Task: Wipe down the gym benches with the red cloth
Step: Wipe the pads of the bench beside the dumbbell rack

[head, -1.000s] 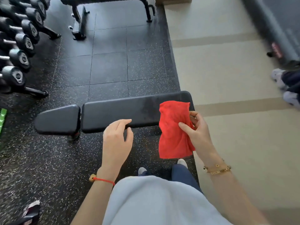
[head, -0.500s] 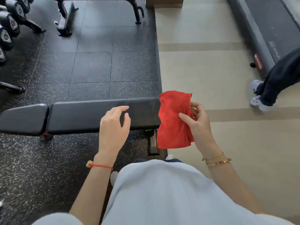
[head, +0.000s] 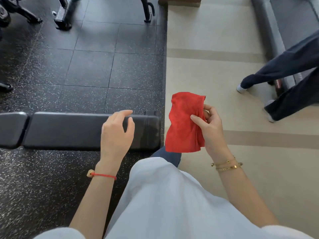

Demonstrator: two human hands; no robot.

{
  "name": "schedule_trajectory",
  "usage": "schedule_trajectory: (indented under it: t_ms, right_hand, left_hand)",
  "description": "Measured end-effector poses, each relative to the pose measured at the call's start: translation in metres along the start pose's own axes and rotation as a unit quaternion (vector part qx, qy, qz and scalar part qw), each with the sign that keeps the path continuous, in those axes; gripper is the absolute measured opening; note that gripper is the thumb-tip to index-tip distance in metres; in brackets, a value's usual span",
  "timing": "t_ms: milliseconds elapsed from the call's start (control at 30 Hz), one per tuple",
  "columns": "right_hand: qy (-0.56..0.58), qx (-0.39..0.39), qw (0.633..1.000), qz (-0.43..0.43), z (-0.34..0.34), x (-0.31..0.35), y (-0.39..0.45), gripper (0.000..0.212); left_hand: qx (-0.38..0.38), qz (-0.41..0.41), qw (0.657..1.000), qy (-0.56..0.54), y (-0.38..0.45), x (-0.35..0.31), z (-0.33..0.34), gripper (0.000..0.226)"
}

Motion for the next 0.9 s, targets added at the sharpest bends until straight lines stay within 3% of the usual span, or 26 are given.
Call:
schedule_trajectory:
  t_ms: [533, 900]
  right_hand:
    - [-0.008, 0.109, 0.994, -0.013, 0.092, 0.142, 0.313, 0.035]
    - [-0.008, 0.169, 0.985, -0.003, 0.188, 0.203, 0.498, 0.029]
  left_hand:
    - [-0.051, -0.054, 0.997, 0.013, 0.294, -0.019, 0.061, 0.027]
    - [-0.080, -0.101, 0.991, 0.045, 0.473, 0.017, 0.077, 0.027]
Point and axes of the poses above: each hand's wrist, its own y-axis towards the middle knuckle, its own z-axis out of the palm, x = y × z, the point moved 10 cm from there along y, towards the middle knuckle, and after that the axes turned 5 degrees about z, right-handed, at the moved point
